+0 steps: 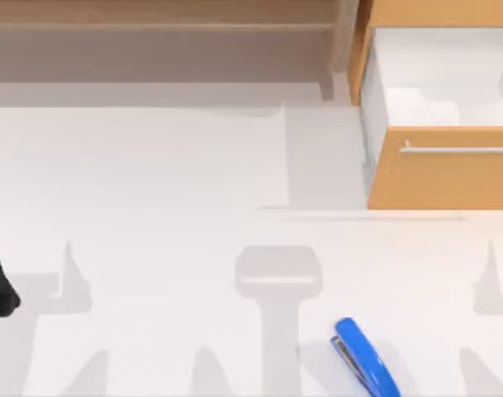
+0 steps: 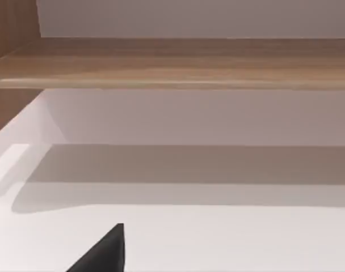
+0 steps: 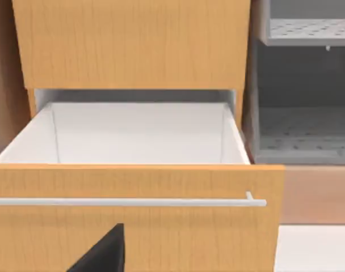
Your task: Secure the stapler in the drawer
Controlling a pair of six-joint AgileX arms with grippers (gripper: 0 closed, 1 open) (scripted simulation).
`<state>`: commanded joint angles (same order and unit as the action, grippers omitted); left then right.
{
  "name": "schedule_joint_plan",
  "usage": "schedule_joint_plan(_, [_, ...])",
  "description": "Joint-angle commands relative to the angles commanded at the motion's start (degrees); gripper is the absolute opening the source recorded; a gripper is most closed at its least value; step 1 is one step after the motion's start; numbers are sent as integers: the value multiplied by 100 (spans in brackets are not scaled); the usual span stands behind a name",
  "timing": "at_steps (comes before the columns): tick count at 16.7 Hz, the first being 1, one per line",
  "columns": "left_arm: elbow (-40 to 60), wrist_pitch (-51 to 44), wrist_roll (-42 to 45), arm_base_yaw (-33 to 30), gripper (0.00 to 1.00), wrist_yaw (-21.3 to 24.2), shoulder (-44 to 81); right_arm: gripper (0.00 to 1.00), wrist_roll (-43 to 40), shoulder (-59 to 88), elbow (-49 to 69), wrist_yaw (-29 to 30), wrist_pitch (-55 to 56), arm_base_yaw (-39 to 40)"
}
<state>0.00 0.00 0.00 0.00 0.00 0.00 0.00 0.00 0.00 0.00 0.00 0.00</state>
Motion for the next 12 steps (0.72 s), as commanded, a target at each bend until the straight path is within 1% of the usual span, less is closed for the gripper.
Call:
schedule_joint_plan(3, [0, 0, 0, 0, 100, 0, 0, 100, 12, 64, 51, 0, -44, 41])
schedule_joint_plan(6, [0, 0, 0, 0, 100, 0, 0, 100, 119, 614, 463, -5, -400, 380])
schedule_joint_plan(9, [0, 0, 0, 0, 100, 0, 0, 100, 316, 1709, 1192, -10, -1039, 976])
schedule_joint_plan(12, [0, 0, 0, 0, 100, 0, 0, 100, 566, 3248, 2099, -12, -1870, 1723])
